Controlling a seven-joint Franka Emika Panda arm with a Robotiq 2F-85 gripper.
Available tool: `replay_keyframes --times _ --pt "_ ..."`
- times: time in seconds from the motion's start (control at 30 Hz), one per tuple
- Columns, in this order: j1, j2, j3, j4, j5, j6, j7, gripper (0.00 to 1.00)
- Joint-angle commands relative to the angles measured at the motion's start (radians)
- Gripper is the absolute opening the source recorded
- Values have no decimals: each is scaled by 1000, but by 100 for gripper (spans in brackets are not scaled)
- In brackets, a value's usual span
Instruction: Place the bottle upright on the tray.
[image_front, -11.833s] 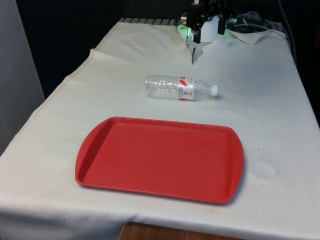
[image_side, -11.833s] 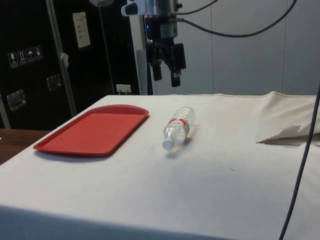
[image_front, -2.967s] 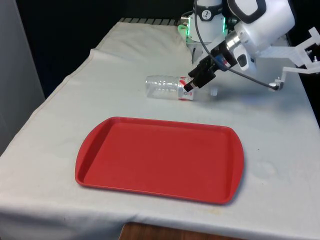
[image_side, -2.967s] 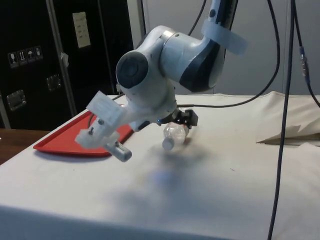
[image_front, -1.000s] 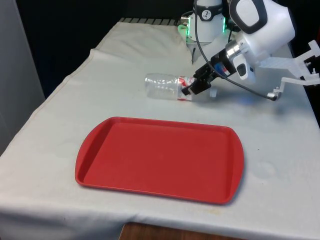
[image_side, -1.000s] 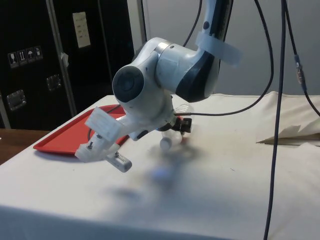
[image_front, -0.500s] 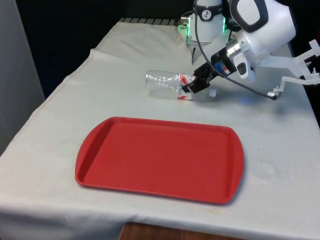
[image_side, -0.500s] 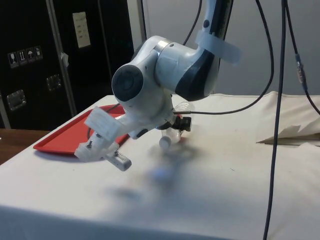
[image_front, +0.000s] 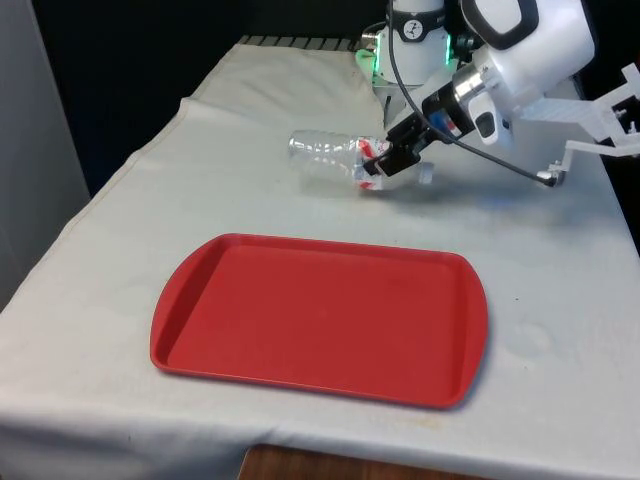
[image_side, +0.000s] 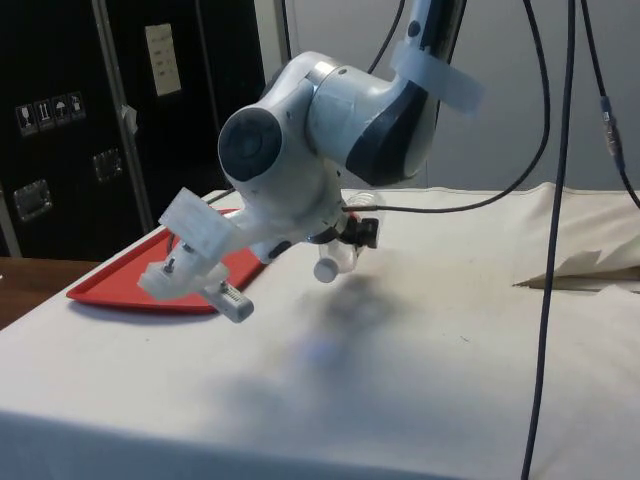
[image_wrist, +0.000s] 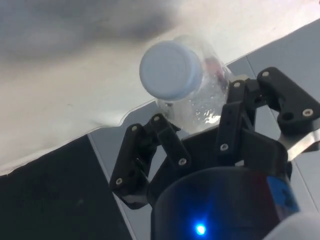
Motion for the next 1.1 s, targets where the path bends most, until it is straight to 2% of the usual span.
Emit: replay_keyframes --times 0.0,0.07,0.33,0.37,0.4,0.47,0.63,0.67,0.87,0.93,1.0,1.07 --pt "-4 -12 3 -4 12 -1 -14 34" --pt "-1 -8 0 -2 3 0 -8 34" --pt "-11 -35 1 -5 21 4 -43 34" --pt "-6 -27 -1 -1 11 -1 -32 34" --pt "-12 -38 1 -5 22 4 -46 34" --pt "-14 -49 1 -5 26 4 -58 34" --pt "-17 -68 1 -6 36 2 -78 34" --pt "-14 -66 -2 -2 32 -1 -76 34" --pt "-21 -101 0 -2 55 1 -117 34" --pt "-17 -93 -2 -1 44 -1 -105 34" --pt "-24 -112 -1 0 63 3 -132 34" --pt "-25 -118 -1 1 68 5 -140 34"
